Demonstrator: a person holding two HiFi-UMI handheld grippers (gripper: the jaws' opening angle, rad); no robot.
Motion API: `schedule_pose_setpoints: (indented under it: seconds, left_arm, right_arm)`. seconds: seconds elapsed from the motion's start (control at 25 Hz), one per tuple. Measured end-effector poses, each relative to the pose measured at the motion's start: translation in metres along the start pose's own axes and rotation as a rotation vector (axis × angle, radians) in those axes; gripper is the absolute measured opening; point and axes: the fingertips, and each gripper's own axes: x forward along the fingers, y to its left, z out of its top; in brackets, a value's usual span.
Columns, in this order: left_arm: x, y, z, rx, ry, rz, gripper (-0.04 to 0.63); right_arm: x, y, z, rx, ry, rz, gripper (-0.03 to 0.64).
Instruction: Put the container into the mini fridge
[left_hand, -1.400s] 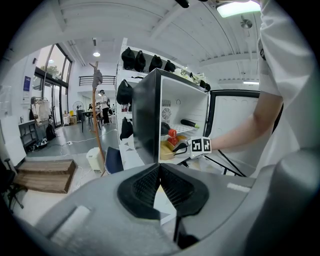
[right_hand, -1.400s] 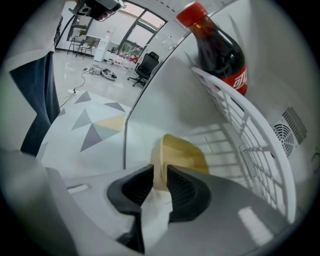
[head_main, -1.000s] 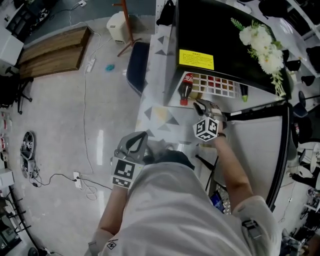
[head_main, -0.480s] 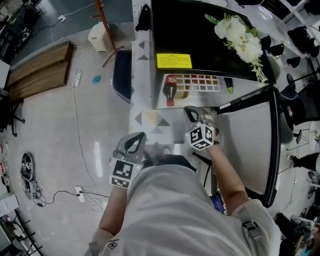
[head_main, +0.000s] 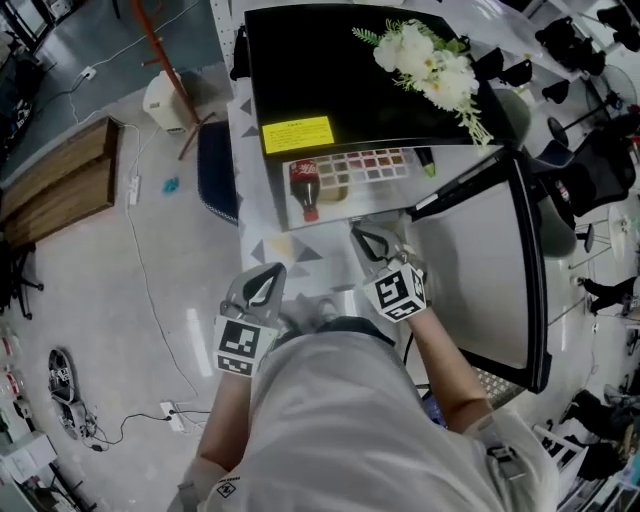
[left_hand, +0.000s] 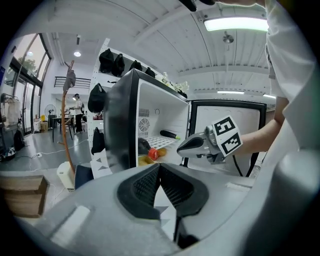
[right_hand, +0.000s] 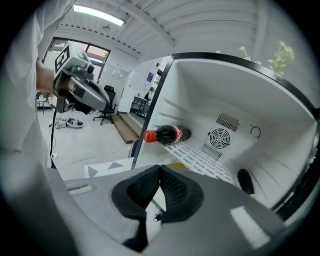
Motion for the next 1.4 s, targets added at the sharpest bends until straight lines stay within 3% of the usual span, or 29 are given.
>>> schedule_pose_setpoints:
  seconds: [0.52, 1.4]
  left_arm:
    - [0.032, -0.025, 0.029, 0.036, -0.052, -0.123, 0.009]
    - [0.057, -0.084, 0.063, 0.075, -0.100, -0.317, 0.009]
  right_arm:
    - [-0.064, -0.010, 0.024, 0.189, -0.099, -0.029, 0.003]
    - [-0.150, -0.018, 0.012, 0.357, -0.149, -0.164, 0.003]
